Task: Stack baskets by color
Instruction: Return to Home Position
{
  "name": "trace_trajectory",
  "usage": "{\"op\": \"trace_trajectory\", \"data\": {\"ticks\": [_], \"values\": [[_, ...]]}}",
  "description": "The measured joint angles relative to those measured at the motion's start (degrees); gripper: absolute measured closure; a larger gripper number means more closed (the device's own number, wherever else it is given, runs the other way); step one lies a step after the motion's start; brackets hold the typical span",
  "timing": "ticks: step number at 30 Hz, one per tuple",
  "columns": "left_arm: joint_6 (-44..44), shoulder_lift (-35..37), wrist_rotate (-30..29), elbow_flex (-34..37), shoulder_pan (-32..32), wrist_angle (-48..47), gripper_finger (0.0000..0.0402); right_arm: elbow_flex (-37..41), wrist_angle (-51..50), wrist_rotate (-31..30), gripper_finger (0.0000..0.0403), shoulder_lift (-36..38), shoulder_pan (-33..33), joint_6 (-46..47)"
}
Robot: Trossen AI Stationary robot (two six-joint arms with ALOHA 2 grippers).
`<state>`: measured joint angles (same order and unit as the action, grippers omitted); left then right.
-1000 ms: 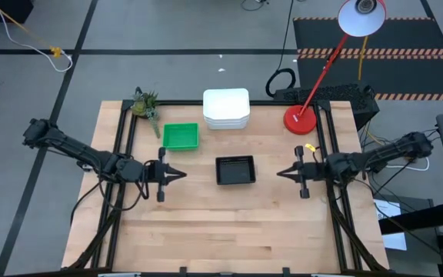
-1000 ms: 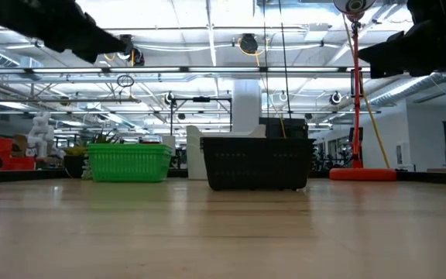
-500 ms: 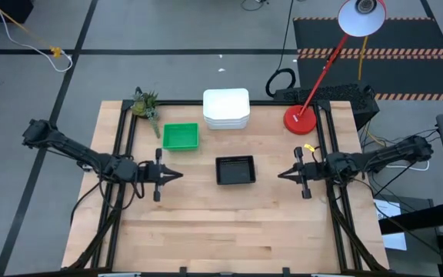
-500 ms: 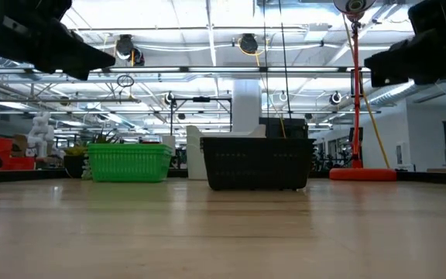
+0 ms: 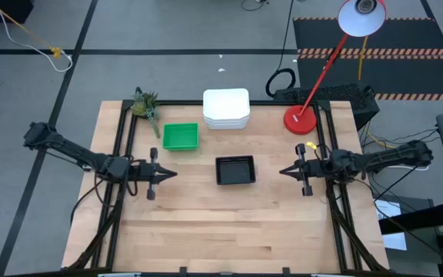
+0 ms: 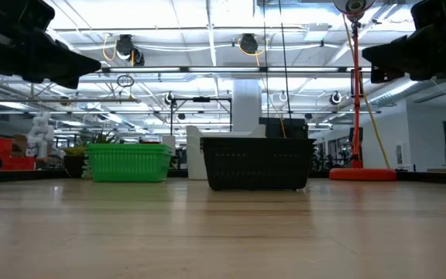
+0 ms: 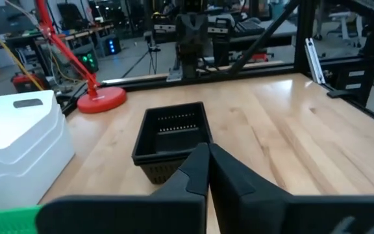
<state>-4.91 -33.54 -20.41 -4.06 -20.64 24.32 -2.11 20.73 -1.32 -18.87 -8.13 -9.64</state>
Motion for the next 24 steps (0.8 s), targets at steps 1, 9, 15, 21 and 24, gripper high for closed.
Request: {"op": "trace_trajectory", "data": {"ticks": [1, 9, 15, 21, 24], "values": [[0.0, 0.8, 0.1, 0.5, 0.0, 0.0, 0.0395, 0.0, 0.1, 0.3, 0.0401, 0.2, 0.2, 0.2], [-0.9, 6.0, 1.1, 1.8, 0.0, -0.4, 0.0384, 0.1, -3.1, 1.5, 0.0401, 2.6, 0.7, 0.6], [-1.5, 7.1, 1.1, 1.8, 0.0, -1.1, 0.0394, 0.2, -5.7, 1.4, 0.0401, 6.1, 0.7, 0.3], [-1.0, 7.0, 1.1, 1.8, 0.0, -2.3, 0.039, 0.2, -7.8, 0.3, 0.0401, 10.9, 0.7, -0.8], [-1.0, 7.1, 1.1, 1.8, 0.0, -2.3, 0.0387, 0.2, -8.9, -1.3, 0.0401, 13.7, 0.7, -1.6]]}}
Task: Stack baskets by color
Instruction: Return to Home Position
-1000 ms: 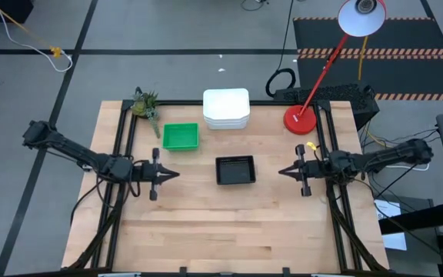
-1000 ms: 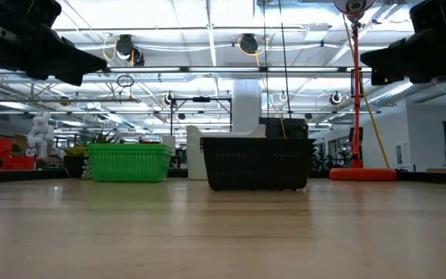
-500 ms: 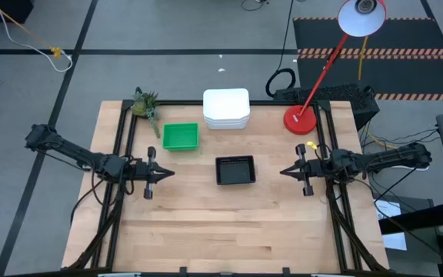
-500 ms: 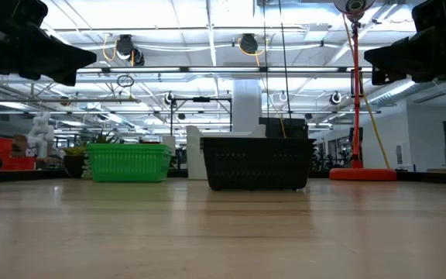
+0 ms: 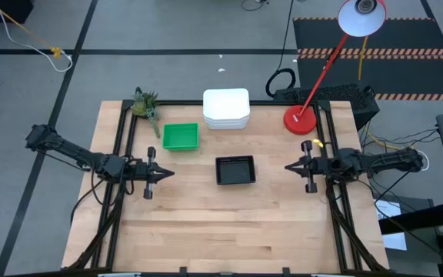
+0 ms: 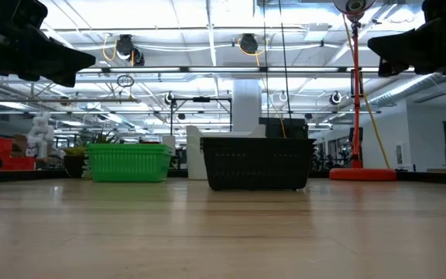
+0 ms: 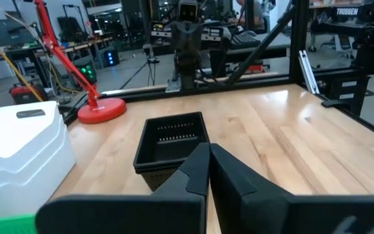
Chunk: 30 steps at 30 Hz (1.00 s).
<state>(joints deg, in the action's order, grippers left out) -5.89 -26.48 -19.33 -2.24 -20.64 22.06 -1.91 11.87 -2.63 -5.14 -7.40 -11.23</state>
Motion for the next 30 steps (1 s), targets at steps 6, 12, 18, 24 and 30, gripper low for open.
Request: {"op": "trace_trajectory", "data": {"ticks": [6, 12, 18, 24, 30], "values": [[0.0, 0.0, 0.0, 0.0, 0.0, -0.1, 0.0398, 0.0, -4.0, -2.0, 0.0401, 5.2, 0.0, -0.8], [0.0, 0.0, 0.0, 0.0, 0.0, -0.1, 0.0387, 0.0, -3.5, -1.8, 0.0401, 5.1, 0.0, -1.3], [0.2, 0.0, 0.0, 0.0, 0.0, 0.0, 0.0397, 0.9, -3.6, -0.1, 0.0401, 5.0, 0.0, -0.1], [0.1, 0.0, 0.0, 0.0, 0.0, 0.2, 0.0388, 1.1, -5.2, 1.4, 0.0401, 5.1, 0.0, 1.1], [-0.9, 0.0, 0.0, 0.0, 0.0, 0.4, 0.0394, 1.1, -6.5, 1.4, 0.0401, 5.0, 0.0, 1.1]]}}
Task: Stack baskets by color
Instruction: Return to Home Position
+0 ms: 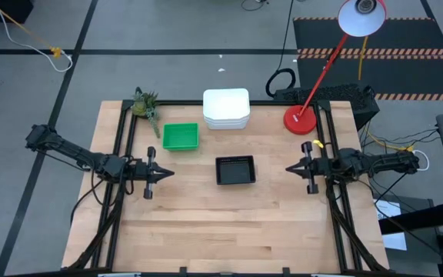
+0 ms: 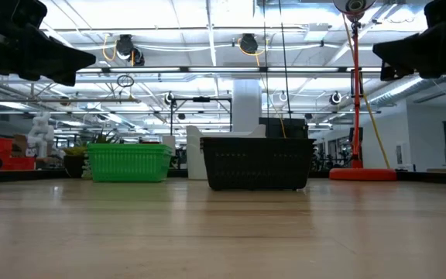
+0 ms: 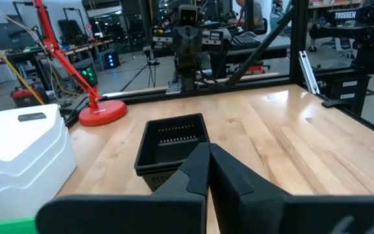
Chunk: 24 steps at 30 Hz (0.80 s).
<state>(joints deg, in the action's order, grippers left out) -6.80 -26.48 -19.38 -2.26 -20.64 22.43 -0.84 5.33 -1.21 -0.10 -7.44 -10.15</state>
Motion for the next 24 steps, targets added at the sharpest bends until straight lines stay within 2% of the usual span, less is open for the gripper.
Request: {"op": "trace_trajectory", "data": {"ticks": [24], "values": [[0.4, 0.0, 2.0, 1.6, 3.8, 0.6, 0.0391, 0.0, -3.4, 0.0, 0.0401, -0.1, 2.5, 0.6]]}}
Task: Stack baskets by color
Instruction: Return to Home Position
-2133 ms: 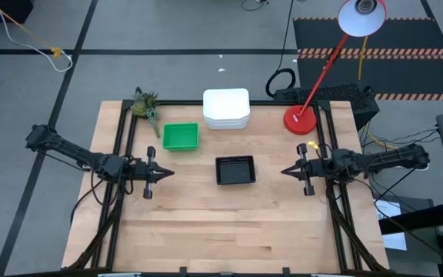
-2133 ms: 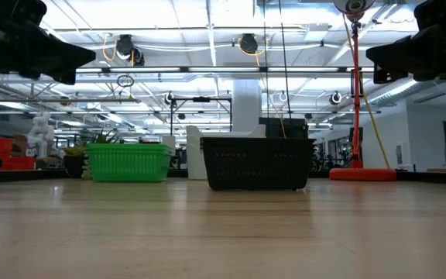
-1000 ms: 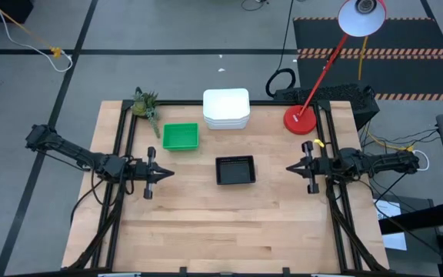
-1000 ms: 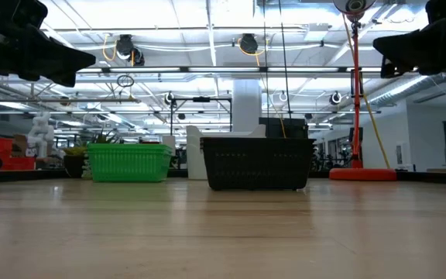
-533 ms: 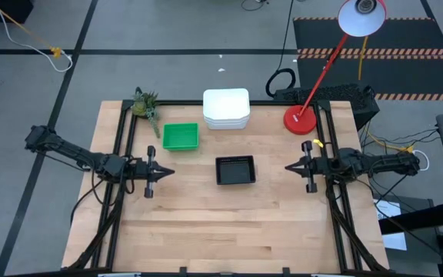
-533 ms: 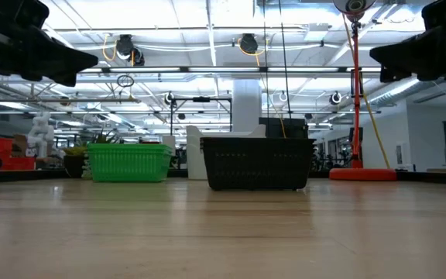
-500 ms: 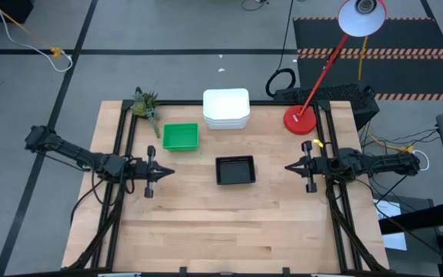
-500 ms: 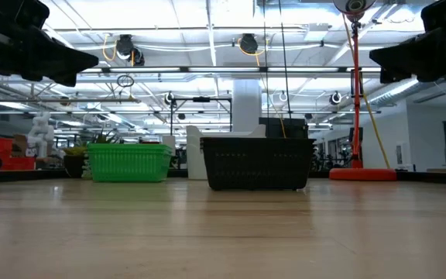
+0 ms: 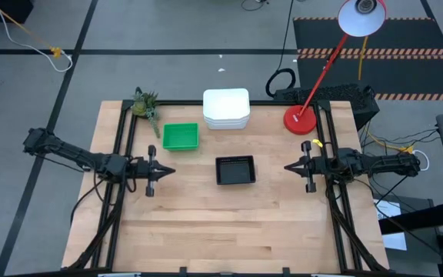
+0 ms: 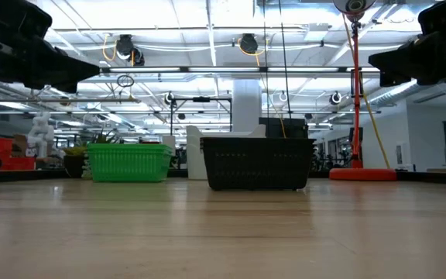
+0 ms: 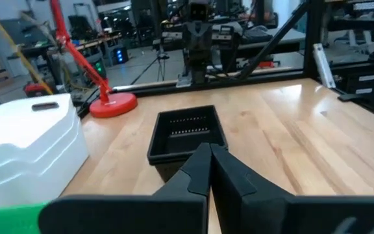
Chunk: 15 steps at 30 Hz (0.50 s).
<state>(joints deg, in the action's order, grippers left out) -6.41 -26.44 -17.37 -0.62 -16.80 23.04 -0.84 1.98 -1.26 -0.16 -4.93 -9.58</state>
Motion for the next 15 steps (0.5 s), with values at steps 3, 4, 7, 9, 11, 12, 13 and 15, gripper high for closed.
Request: {"op": "trace_trajectory", "data": {"ticks": [3, 4, 7, 9, 11, 12, 13, 15], "values": [[-1.5, 0.2, 2.1, 0.0, 0.0, 1.2, 0.0397, 0.0, 0.0, 0.0, 0.0401, 0.0, 0.0, 0.0], [-2.0, 0.7, 2.8, 0.0, 0.0, 1.2, 0.0398, 0.0, 0.0, 0.0, 0.0401, 0.0, 0.0, -0.1], [-4.2, 2.7, 3.9, 0.0, 0.9, 1.1, 0.0395, 0.0, 0.0, 0.0, 0.0401, 0.0, 0.0, -0.1], [-5.0, 4.7, 4.4, 0.0, 2.0, 0.6, 0.0391, 0.0, 0.0, 0.0, 0.0401, 0.0, 0.0, -0.1], [-5.1, 6.9, 6.6, 0.0, 3.5, -1.0, 0.0394, 0.0, 0.0, 0.0, 0.0401, 0.0, 0.0, -0.1], [-5.0, 8.1, 7.8, 0.0, 4.2, -2.4, 0.0397, 0.0, 0.0, 0.0, 0.0401, 0.0, 0.0, -0.1], [-4.8, 9.4, 9.0, 0.0, 4.9, -4.0, 0.0398, 0.0, 0.0, 0.0, 0.0401, 0.0, 0.0, -0.1], [-4.0, 11.9, 10.1, 0.0, 6.2, -8.1, 0.0397, 0.0, 0.0, 0.0, 0.0401, 0.0, 0.0, -0.1]]}}
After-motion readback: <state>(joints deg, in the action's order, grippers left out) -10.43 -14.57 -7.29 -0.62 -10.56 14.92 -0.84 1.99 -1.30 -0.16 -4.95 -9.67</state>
